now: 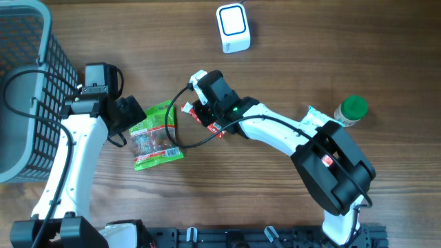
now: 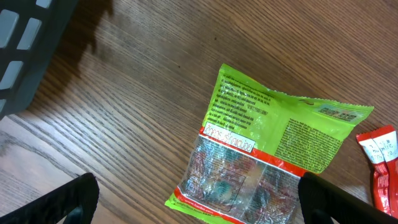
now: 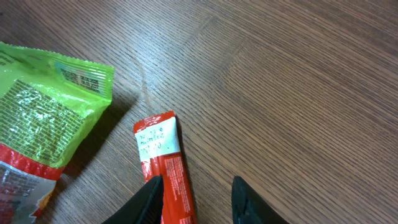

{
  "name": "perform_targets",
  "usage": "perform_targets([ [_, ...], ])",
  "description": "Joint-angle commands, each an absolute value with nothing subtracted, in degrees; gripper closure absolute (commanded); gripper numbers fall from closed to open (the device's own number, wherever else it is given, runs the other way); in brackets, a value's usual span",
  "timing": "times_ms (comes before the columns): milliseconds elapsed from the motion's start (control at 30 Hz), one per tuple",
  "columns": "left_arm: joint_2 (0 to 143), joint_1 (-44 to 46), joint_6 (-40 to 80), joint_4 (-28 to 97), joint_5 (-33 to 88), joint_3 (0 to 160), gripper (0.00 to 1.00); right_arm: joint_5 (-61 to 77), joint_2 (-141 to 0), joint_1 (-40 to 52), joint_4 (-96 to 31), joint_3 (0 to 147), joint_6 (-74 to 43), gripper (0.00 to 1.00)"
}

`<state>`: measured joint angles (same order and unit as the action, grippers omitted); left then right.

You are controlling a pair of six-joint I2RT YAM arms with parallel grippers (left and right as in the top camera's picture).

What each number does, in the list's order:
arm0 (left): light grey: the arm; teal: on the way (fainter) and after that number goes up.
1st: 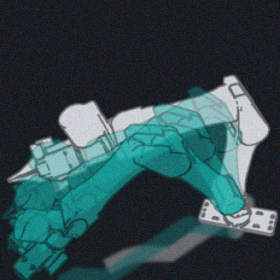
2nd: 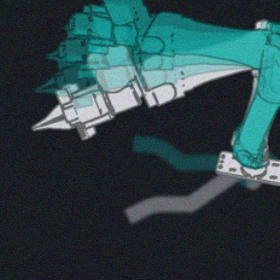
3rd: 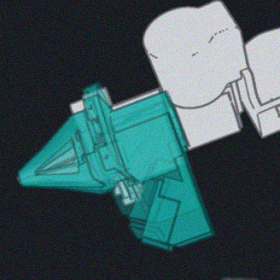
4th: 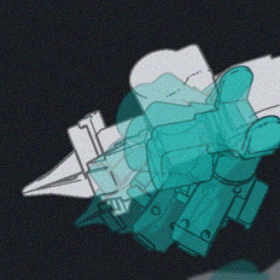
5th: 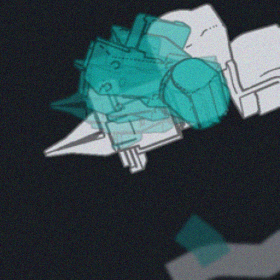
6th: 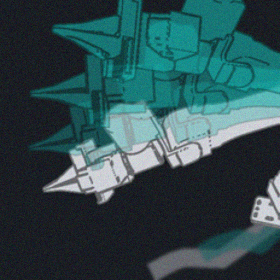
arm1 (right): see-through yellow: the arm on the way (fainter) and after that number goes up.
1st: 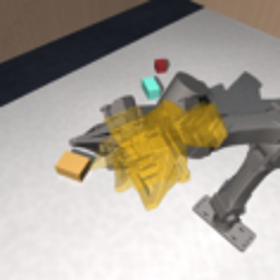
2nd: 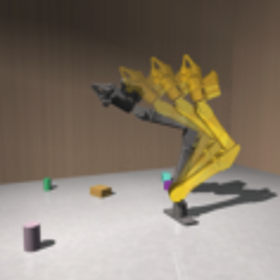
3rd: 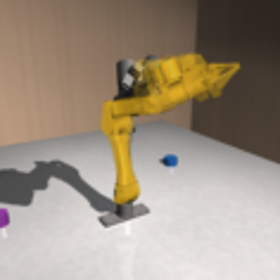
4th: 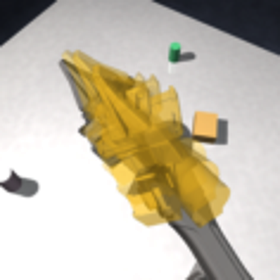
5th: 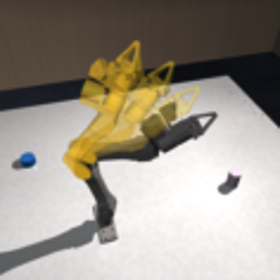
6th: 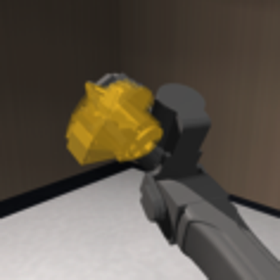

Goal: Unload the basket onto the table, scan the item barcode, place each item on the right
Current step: 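Reach the right gripper to the red stick snack and grasp it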

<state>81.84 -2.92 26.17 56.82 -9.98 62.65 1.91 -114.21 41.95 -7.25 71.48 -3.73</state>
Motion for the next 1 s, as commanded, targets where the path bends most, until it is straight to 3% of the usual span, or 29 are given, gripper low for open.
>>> perform_targets([
  [0,81.6,-3.2,25.7,56.8,-9.9,63.5,0.00,3.0,-115.0,41.8,-7.8,71.6,-3.3,0.64],
  [167,81.6,-3.2,25.7,56.8,-9.9,63.4,0.00,4.3,-115.0,41.8,-17.9,71.6,-11.6,0.67],
  [300,81.6,-3.2,25.7,56.8,-9.9,63.5,0.00,13.7,-115.0,41.8,-27.4,71.6,-12.0,0.68],
  [433,81.6,-3.2,25.7,56.8,-9.9,63.5,0.00,14.2,-115.0,41.8,-34.0,71.6,-12.1,0.69],
  [600,81.6,-3.2,25.7,56.8,-9.9,63.4,0.00,16.4,-115.0,41.8,-37.2,71.6,-12.2,0.69],
  [800,81.6,-3.2,25.7,56.8,-9.9,63.5,0.00,39.2,-114.1,41.1,-38.2,72.3,-6.4,0.65],
  [967,81.6,-3.2,25.7,56.8,-9.9,63.5,0.00,33.4,-111.1,38.7,-39.9,76.9,-10.8,0.66],
])
